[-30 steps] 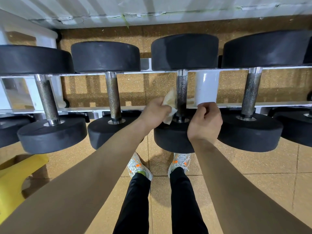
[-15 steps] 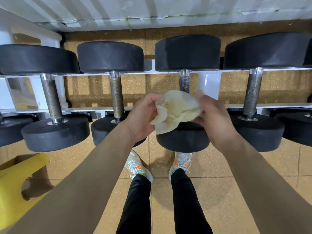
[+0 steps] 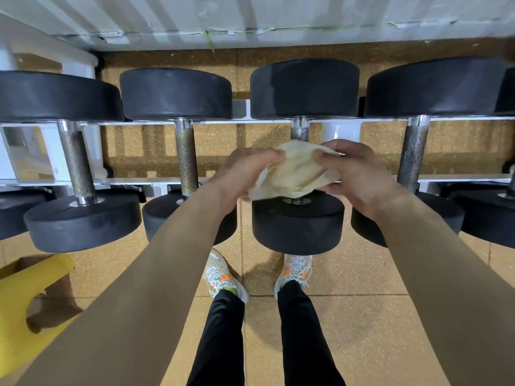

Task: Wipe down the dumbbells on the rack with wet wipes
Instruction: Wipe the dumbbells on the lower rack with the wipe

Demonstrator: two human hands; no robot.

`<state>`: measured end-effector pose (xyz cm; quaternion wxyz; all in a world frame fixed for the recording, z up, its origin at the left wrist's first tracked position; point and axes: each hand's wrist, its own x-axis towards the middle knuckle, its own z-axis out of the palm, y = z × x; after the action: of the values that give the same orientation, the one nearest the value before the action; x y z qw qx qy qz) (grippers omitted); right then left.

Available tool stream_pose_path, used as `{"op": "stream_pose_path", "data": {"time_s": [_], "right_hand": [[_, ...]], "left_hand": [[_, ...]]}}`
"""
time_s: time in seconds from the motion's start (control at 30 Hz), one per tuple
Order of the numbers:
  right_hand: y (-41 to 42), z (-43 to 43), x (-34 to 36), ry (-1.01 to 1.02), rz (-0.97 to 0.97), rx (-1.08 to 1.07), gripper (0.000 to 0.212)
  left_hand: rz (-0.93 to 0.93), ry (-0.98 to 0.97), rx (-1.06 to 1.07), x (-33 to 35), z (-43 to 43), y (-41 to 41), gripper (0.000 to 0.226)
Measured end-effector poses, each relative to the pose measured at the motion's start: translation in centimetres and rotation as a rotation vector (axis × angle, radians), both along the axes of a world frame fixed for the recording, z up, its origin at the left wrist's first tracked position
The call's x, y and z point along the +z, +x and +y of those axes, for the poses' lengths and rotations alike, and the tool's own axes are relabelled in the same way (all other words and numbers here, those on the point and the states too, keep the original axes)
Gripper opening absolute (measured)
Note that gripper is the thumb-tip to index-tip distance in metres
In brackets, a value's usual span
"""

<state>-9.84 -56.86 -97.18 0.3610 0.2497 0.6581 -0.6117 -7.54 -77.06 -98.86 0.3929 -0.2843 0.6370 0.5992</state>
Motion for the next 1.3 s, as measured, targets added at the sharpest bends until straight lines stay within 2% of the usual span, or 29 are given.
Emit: {"op": "stream_pose_path", "data": {"time_s": [0.1,0.17,0.27,0.33,0.43,0.5,0.53,0.63,0.73,0.8,0.87,0.9,0.93,1.03,1.1,1.17,1.2,1.3], "right_hand": [[0.0,0.3,-0.6,0.077,0.032,0.053,0.010],[0.0,0.3,-1.2,0.187,0.071,0.087,0.011],[0.1,0.4,-1.7,0.299,0.139,0.131,0.024],[0.3,0.7,-2.1,0.288,0.150,0.125,0.032],[0.5,1.3,-2.5,0.247,0.142,0.133,0.023],[0.5,1.9,-2.8,0.207,0.110,0.135,0.010],[0.6,2.2,-2.9,0.224,0.104,0.158,0.013],[0.6,2.7,-3.5,0.438,0.130,0.295,0.020],[1.2,2.0,-3.4,0.655,0.094,0.275,0.039],[2.0,0.8,-2.9,0.831,0.217,0.232,0.054],[2.4,-0.7,-2.3,0.908,0.405,0.199,0.051],[2.5,-1.6,-1.8,0.874,0.399,0.211,0.050],[2.4,-2.6,-1.6,0.797,0.315,0.236,0.052],[1.7,-5.5,-2.2,0.505,-0.036,0.325,0.046],[1.1,-6.9,-4.0,0.453,-0.086,0.229,0.034],[0.5,-7.6,-5.4,0.490,-0.095,0.096,0.018],[0.3,-7.7,-5.9,0.479,-0.087,0.049,0.017],[0.0,-7.0,-6.8,0.257,-0.096,-0.115,0.016]], "left_hand": [[0.046,0.141,-0.100,0.0,-1.2,-0.2,0.035],[0.029,0.186,-0.086,-0.4,-1.7,-0.3,0.035],[-0.017,0.081,-0.006,-0.6,-1.4,-0.3,0.043],[-0.039,-0.044,0.088,-0.7,-0.9,-0.3,0.044],[-0.015,-0.102,0.276,-0.8,0.1,0.1,0.024],[0.065,-0.149,0.311,-1.0,0.8,0.3,0.017],[0.107,-0.194,0.306,-1.2,1.1,0.3,0.017],[0.157,-0.339,0.274,-2.3,2.0,0.6,0.018],[0.191,-0.436,0.234,-2.5,2.8,1.1,0.021],[0.255,-0.534,0.270,-2.6,2.9,1.6,0.025],[0.326,-0.586,0.395,-2.6,3.0,2.1,0.017],[0.350,-0.596,0.457,-2.5,3.1,2.5,0.013],[0.367,-0.599,0.513,-2.3,3.2,3.0,0.012],[0.358,-0.551,0.679,-2.2,4.1,4.0,0.014],[0.291,-0.509,0.775,-2.2,4.7,4.1,0.016],[0.230,-0.467,0.833,-2.2,5.4,3.8,0.016],[0.219,-0.462,0.847,-2.3,5.6,3.7,0.016],[0.189,-0.437,0.882,-2.6,6.3,3.2,0.015]]}}
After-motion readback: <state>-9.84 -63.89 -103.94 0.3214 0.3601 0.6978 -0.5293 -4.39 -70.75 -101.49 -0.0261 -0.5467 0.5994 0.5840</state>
